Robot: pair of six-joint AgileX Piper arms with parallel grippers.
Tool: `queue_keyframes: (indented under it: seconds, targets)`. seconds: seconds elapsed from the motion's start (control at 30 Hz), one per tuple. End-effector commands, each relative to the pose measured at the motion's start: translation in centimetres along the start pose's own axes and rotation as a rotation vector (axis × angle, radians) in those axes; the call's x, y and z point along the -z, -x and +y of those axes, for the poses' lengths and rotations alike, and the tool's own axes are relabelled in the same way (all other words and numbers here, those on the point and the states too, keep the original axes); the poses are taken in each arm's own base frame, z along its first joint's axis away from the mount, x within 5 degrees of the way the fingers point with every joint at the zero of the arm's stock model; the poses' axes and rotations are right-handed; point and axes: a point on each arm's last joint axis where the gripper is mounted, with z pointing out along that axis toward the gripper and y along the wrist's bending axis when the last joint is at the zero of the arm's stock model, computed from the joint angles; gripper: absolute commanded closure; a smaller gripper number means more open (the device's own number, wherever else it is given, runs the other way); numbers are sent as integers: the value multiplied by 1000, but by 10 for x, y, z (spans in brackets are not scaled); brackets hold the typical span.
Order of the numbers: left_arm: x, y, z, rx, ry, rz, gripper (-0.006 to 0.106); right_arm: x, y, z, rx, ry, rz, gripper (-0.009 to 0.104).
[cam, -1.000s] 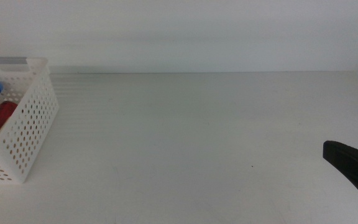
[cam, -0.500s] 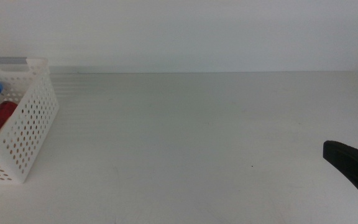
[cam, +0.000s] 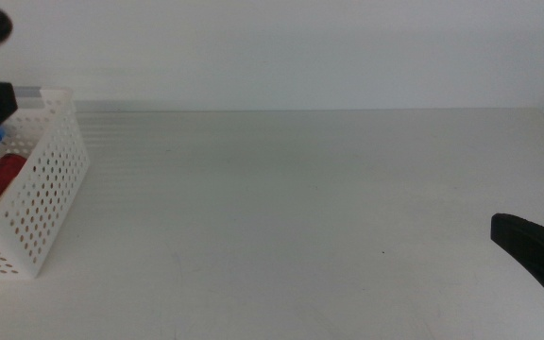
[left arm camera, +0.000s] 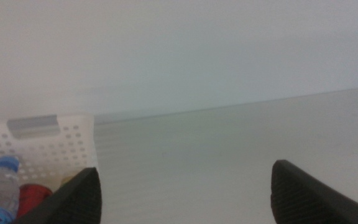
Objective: Use arms to grab the bottles and put them into the dustbin to the left of the table.
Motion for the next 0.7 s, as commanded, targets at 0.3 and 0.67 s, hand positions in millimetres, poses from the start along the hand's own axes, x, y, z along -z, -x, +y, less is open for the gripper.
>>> queue_keyframes:
  seconds: [0.3,0.67]
  targets:
    - [8,6,-1,16,21,-87,12,3,16,-1,20,-5,-96,30]
    - [44,-47,0,-95,215,-270,12,6,19,-27,7,-226,-134,30]
